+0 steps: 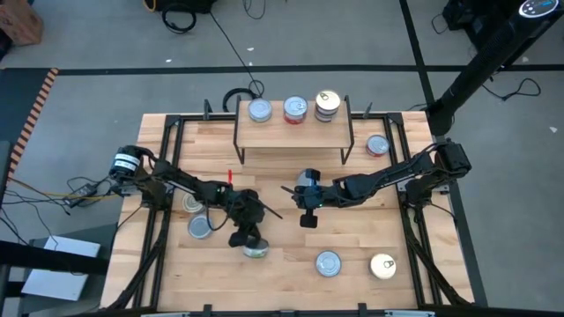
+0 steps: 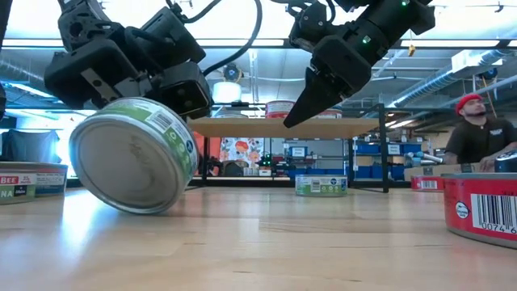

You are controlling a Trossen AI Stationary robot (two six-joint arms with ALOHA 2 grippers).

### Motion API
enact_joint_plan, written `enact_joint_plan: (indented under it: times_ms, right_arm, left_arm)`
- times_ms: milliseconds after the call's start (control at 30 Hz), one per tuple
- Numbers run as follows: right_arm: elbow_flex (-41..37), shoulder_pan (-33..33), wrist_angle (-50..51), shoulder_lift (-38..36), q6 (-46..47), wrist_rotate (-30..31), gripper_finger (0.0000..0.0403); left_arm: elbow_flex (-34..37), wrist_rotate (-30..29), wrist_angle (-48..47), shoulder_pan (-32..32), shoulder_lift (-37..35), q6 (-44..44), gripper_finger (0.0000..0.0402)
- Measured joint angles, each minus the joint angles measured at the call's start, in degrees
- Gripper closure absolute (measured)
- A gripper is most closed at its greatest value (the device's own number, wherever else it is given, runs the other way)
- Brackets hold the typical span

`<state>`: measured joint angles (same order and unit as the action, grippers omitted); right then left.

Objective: Stack canned seafood by type on shelf
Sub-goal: Stack the green and white tuna can on top of the green and white tuna can on the shelf

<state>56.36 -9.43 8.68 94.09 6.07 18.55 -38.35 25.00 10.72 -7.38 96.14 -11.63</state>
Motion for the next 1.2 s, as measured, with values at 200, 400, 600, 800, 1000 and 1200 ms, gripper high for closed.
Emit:
enact_joint_plan:
  times_ms: [200, 400, 600, 800, 1000, 1200]
  right_arm:
    - [0.0, 0.0, 0.0, 0.0, 0.4, 0.0, 0.0396]
    - [0.0, 0.0, 0.0, 0.0, 1.5, -0.2, 0.0396]
    - [0.0, 0.0, 0.0, 0.0, 1.9, -0.2, 0.0396]
    - [0.0, 0.0, -0.1, 0.0, 2.6, -0.2, 0.0396]
    - [0.0, 0.0, -0.1, 0.0, 2.9, -0.2, 0.0396]
    - [0.0, 0.0, -0.8, 0.0, 5.1, -3.8, 0.0396]
  left_arm:
    - [0.0, -1.2, 0.0, 0.0, 0.0, 1.4, 0.0401]
    - [0.0, -2.0, 0.1, 0.0, 0.0, 2.6, 0.0401]
    - [0.0, -2.2, 0.1, 0.0, 0.0, 3.6, 0.0401]
    - [0.0, -2.5, 0.2, 0.0, 0.0, 3.9, 0.0401]
    - [0.0, -2.7, 1.1, 0.0, 0.0, 4.8, 0.0401]
    - [0.0, -3.4, 1.8, 0.0, -0.1, 5.6, 0.0401]
